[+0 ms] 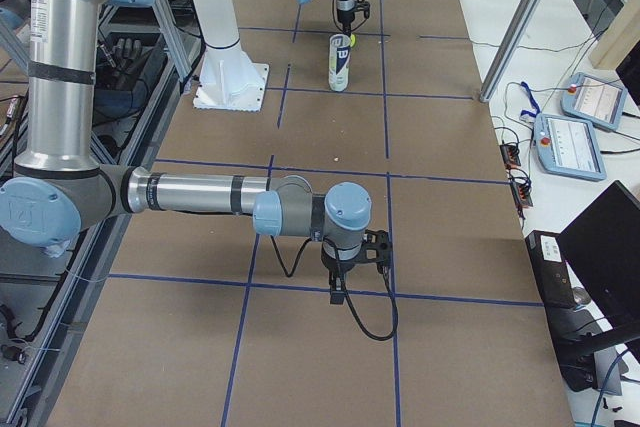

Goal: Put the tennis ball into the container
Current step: 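Reach the left gripper to the loose tennis ball and grasp it, then carry the ball with the left gripper over the clear cup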

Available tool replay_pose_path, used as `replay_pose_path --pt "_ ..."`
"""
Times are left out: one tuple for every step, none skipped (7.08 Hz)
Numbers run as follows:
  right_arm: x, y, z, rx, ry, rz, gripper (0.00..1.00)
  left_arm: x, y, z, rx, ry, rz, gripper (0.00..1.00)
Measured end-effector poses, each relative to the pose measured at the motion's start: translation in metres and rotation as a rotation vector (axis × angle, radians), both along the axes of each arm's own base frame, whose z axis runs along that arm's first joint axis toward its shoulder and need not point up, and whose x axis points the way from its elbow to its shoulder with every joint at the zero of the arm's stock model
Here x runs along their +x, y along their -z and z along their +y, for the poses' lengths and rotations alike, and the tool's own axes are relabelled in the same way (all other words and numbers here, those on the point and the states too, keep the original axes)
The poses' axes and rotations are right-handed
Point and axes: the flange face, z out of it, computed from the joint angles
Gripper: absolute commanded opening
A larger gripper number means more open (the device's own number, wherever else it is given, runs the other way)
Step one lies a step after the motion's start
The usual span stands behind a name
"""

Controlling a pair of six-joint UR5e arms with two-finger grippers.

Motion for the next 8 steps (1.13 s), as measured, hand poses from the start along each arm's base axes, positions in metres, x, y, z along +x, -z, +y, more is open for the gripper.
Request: replay_pose_path --pt "0.0 0.0 0.0 0.0 0.0 0.0 1.0 -0.001 0.003 0.001 0.003 -0.002 0.005 0.09" --pt "0.0 0.0 0.0 0.0 0.0 0.0 1.0 -0.005 0.011 0.001 0.011 0.0 0.019 0.08" --pt "0.0 0.0 0.0 0.0 0.0 0.0 1.0 -0.016 0.027 0.005 0.023 0.006 0.038 0.08" --pt "0.0 0.0 0.0 0.001 0.0 0.0 1.0 -0.035 0.049 0.014 0.031 0.013 0.051 0.08" --pt "0.0 0.0 0.0 0.001 0.0 0.0 1.0 -0.061 0.078 0.02 0.033 0.033 0.054 0.08" --pt "0.0 0.0 0.0 0.0 0.0 0.0 1.0 -0.096 0.108 0.019 0.035 0.072 0.055 0.08" --pt "0.0 0.0 0.0 -0.001 0.0 0.0 1.0 -0.127 0.136 0.022 0.039 0.109 0.064 0.08" --pt "0.0 0.0 0.0 -0.001 0.0 0.0 1.0 -0.143 0.16 0.026 0.025 0.14 0.076 0.09"
